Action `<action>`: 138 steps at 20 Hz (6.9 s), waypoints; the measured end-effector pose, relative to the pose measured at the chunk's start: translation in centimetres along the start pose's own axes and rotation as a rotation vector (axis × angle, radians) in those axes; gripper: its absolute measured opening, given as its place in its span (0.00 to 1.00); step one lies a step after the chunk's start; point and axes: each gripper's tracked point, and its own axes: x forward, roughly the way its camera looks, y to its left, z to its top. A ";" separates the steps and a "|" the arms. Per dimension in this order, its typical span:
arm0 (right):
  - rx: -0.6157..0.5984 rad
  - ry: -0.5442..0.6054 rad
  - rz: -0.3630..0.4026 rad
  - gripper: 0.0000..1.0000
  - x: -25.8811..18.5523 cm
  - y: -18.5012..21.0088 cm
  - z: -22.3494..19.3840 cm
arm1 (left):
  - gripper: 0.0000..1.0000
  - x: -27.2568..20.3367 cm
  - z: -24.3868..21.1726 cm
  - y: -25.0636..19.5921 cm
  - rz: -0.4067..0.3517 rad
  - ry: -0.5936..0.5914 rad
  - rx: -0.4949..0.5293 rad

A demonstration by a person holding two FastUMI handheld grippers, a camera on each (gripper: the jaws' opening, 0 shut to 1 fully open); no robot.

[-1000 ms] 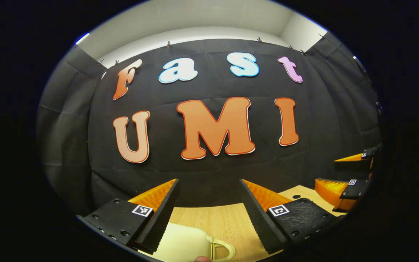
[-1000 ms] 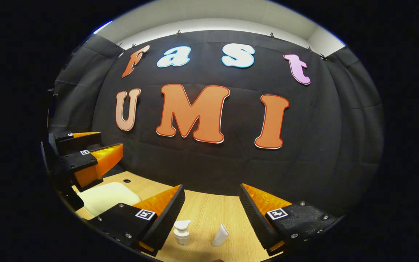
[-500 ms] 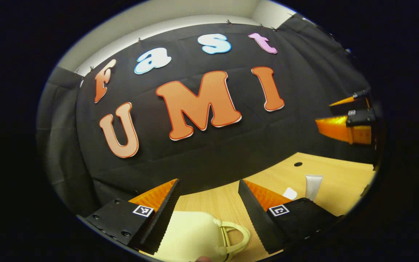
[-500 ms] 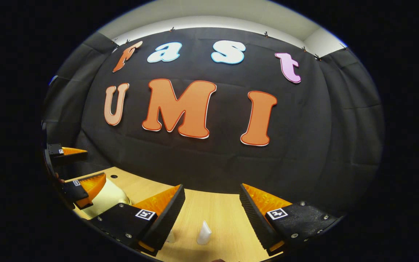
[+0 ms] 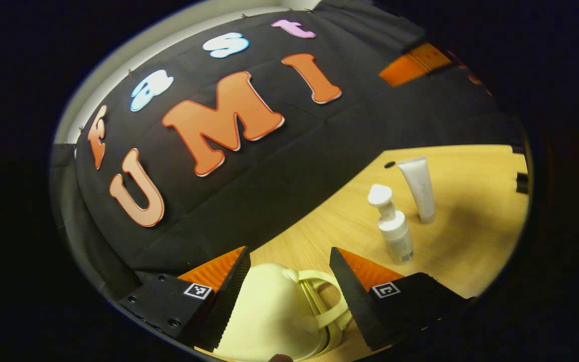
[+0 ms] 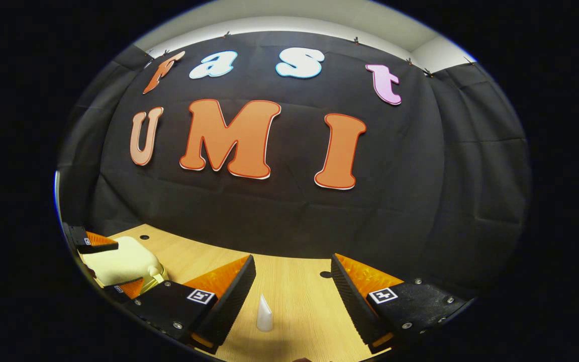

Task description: First open the suitcase, pack the skin care products into it, and then close the suitcase.

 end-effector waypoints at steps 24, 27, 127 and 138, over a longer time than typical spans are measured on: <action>0.012 0.017 0.000 0.95 -0.4 0.5 -0.9 | 0.13 2.7 -10.0 -5.2 -0.107 0.207 0.547; 0.004 0.019 0.007 0.95 -0.4 1.0 -0.9 | 0.12 1.8 -8.7 -3.8 -0.084 0.186 0.444; -0.090 0.308 0.303 0.96 6.0 6.9 -22.6 | 1.00 16.1 -4.3 -16.0 -0.295 -0.002 -0.524; -0.058 0.369 0.334 0.91 6.9 7.6 -25.0 | 0.60 18.1 -3.4 -19.0 -0.375 0.038 -0.532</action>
